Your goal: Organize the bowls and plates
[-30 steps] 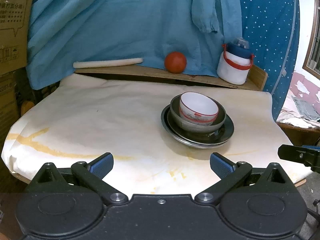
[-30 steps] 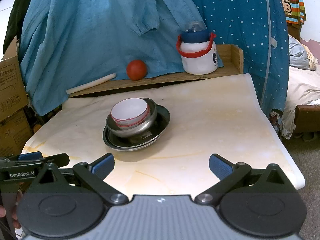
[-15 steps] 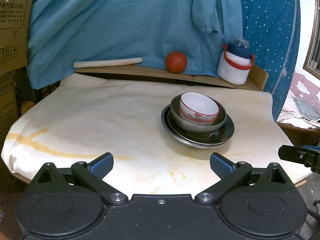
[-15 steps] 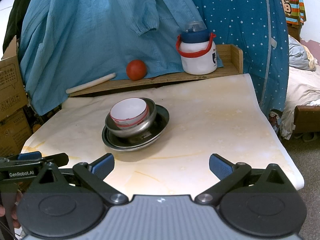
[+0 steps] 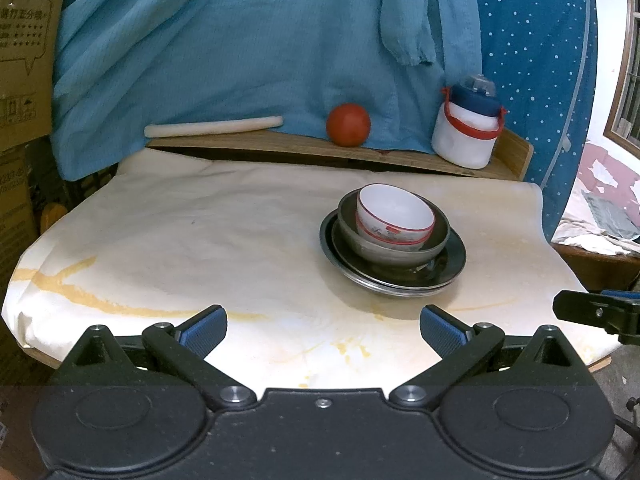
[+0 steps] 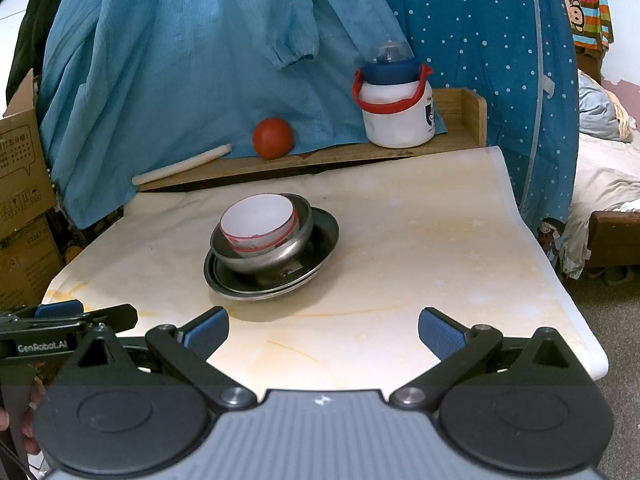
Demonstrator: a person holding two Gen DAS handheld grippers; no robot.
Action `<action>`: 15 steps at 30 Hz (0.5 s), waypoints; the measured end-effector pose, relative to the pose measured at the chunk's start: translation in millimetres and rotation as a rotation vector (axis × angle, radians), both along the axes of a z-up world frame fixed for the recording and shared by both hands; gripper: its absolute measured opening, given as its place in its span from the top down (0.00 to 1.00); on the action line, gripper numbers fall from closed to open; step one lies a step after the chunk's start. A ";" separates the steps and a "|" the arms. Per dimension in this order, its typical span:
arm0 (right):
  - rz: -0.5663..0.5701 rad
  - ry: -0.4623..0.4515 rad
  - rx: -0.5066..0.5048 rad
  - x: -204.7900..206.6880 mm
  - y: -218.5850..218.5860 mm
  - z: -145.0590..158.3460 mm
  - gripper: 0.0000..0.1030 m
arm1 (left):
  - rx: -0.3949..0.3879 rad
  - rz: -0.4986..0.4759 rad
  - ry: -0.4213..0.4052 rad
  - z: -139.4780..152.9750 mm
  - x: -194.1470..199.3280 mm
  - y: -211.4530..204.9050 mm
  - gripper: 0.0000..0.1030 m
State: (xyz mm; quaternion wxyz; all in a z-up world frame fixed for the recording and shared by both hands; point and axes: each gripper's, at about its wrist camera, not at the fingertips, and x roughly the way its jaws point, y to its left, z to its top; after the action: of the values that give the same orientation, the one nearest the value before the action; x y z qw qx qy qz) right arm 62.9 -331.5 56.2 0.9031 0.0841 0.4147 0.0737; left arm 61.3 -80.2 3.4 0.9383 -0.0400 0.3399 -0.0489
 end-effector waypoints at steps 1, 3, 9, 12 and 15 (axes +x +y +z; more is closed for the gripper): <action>0.003 0.000 -0.001 0.9 -0.5 -0.5 0.00 | 0.001 0.000 0.000 -0.1 -0.1 -0.2 0.01; 0.006 -0.002 -0.003 0.5 -0.4 -0.6 0.00 | 0.000 0.001 0.001 0.0 -0.1 -0.1 0.01; 0.013 -0.003 -0.006 2.1 -1.7 -1.6 0.00 | 0.019 0.010 0.014 0.7 0.9 -0.4 0.01; 0.013 -0.002 -0.006 2.3 -1.6 -1.5 0.00 | 0.020 0.012 0.011 1.4 0.6 1.4 0.01; 0.014 -0.002 -0.006 2.7 -1.5 -1.4 0.00 | 0.022 0.016 0.008 2.2 -0.2 2.7 0.01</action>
State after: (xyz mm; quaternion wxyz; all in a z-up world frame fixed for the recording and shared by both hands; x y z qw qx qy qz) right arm 65.5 -333.0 54.7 0.9032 0.0783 0.4146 0.0787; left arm 61.1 -77.5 5.6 0.9378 -0.0326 0.3437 -0.0375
